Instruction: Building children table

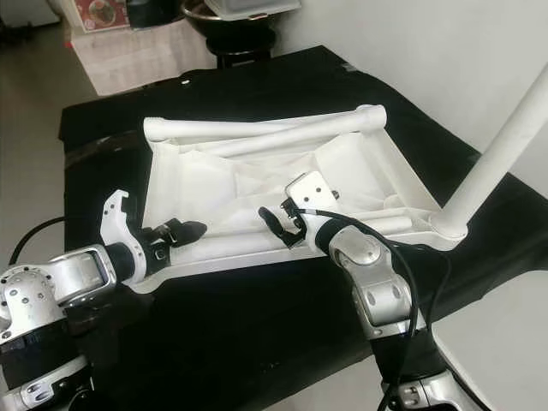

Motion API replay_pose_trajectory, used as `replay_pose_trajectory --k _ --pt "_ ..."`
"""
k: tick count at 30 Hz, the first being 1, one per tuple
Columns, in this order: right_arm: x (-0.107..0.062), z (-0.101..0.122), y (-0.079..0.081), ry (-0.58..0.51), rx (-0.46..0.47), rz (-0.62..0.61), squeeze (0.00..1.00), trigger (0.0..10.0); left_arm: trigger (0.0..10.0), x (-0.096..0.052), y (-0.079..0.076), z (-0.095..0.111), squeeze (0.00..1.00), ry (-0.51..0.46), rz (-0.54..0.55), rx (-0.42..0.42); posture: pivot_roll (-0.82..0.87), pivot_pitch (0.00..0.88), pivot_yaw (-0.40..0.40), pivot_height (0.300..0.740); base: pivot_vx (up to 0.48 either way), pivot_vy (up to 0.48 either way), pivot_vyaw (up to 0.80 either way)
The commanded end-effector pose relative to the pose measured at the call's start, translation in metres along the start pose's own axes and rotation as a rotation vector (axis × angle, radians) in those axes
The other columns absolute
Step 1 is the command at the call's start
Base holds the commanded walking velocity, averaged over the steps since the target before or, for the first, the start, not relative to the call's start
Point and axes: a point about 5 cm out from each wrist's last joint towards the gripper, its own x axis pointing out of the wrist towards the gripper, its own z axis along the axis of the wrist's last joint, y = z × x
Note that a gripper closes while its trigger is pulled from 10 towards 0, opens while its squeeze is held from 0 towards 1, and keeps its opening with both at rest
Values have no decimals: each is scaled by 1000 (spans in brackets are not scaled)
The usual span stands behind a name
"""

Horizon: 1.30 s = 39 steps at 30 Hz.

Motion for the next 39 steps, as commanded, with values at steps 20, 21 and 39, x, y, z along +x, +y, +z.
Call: replay_pose_trajectory --k 20,21,39 --pt "1 6 2 -20 7 1 0 10000 0 14 1 -26 0 112 -245 -111 -74 131 22 740 0 0 0" --pt "1 6 3 -21 7 0 0 10000 0 14 1 -25 0 113 -248 -111 -74 131 22 740 0 0 0" --pt "3 27 -8 -168 184 -33 0 10000 0 -3 -3 -4 0 -28 -291 38 -45 84 33 740 0 0 0"
